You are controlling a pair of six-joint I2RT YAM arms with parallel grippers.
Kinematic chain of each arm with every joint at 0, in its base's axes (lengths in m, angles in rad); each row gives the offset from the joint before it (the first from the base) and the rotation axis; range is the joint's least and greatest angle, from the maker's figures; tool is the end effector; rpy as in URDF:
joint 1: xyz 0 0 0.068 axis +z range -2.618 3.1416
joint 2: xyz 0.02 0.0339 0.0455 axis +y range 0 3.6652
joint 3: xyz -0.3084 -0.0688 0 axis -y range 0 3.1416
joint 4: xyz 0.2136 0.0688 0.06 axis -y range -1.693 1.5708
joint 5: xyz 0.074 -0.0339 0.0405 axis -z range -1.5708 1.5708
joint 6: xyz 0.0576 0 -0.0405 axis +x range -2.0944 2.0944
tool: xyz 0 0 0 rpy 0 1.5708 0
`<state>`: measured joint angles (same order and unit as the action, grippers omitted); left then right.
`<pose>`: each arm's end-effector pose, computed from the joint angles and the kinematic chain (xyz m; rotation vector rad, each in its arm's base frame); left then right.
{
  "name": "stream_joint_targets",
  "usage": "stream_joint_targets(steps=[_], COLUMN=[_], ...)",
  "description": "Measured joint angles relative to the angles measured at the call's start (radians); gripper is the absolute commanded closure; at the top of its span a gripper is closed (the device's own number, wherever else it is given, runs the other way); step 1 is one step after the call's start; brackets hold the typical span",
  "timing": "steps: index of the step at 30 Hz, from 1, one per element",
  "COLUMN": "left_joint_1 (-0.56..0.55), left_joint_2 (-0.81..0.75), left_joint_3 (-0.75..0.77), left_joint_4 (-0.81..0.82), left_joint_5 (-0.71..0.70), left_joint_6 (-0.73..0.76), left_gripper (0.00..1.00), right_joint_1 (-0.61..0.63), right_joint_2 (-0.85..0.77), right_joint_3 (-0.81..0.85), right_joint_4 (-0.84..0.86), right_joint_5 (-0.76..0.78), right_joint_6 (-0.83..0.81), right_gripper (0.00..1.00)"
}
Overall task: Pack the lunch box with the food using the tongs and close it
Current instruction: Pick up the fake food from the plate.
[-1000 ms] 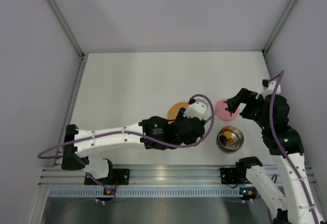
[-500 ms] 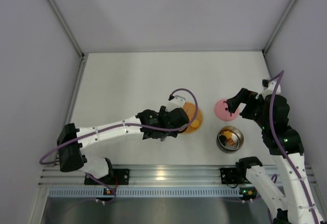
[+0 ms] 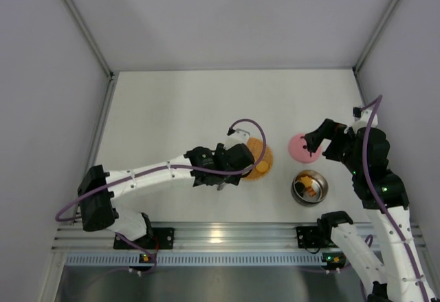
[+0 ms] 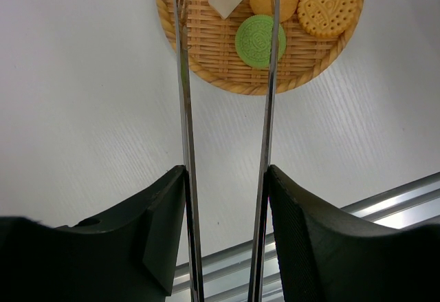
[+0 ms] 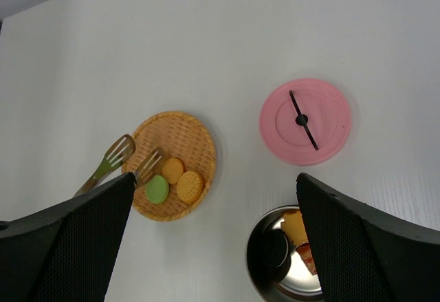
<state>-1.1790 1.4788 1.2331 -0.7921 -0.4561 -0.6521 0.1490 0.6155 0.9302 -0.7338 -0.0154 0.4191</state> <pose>0.1293 -0.2466 0.3186 0.4899 2.4145 -0.1845 0.0720 0.0117 0.3612 0.2607 1.9931 0.3806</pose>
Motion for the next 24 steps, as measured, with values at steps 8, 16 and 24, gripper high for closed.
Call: stream_joint_targets(steps=[8,16,24], left_joint_1=[0.025,0.026,0.030], left_joint_2=[0.013,0.020,0.021], left_joint_3=[-0.012,-0.012,-0.013], left_joint_4=[0.016,0.026,0.028], left_joint_5=[0.017,0.028,0.041], left_joint_6=[0.005,0.015,0.019], left_gripper=[0.48,0.51,0.53], right_joint_1=[0.000,0.000,0.000], right_joint_2=[0.000,0.000,0.000], right_joint_3=[0.000,0.000,0.000], right_joint_4=[0.000,0.000,0.000], right_joint_5=[0.000,0.000,0.000], right_joint_6=[0.000,0.000,0.000], right_gripper=[0.01,0.00,0.01])
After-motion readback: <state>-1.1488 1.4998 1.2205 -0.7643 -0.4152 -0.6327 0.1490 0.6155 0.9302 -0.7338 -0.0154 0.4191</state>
